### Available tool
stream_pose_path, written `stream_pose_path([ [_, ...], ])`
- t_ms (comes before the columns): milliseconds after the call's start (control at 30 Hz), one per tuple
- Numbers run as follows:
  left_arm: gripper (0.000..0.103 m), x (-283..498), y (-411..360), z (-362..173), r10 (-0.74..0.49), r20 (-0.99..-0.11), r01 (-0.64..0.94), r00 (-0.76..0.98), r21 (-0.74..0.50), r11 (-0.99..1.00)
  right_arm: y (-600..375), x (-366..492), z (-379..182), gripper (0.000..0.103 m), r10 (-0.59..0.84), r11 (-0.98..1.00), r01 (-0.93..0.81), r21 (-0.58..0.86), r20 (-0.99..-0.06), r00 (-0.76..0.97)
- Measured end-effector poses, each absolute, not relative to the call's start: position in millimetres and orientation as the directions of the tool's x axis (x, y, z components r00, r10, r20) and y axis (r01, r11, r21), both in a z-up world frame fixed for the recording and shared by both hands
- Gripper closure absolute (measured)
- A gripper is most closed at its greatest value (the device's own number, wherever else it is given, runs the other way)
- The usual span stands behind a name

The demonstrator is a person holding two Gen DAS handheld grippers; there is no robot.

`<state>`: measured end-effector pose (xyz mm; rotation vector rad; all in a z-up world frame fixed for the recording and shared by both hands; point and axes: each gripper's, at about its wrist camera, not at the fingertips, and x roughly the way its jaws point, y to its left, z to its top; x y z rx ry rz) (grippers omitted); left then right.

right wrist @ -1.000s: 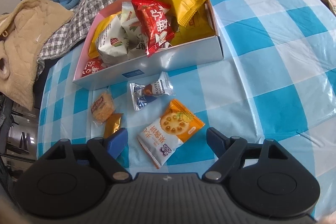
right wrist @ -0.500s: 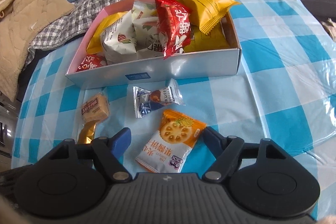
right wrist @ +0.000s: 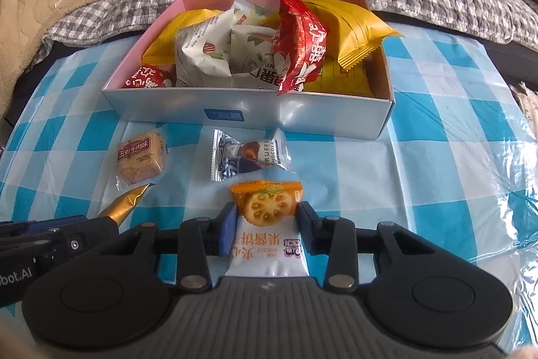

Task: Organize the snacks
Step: 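Close right tool on orange lotus-chip packet while left tool grasps gold bar packet, then lift and carry both held packets over the pink box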

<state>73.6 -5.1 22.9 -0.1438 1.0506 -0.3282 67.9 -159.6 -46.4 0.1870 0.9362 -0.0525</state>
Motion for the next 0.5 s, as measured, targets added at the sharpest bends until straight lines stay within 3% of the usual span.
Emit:
stream_pose_path([
  [500,0.076,71,2,38,-0.383,-0.796,0.194,0.469,-0.330,0.924,-168,53,-24,0.067,0.114,0.960,0.130,0.248,-0.771,0.627],
])
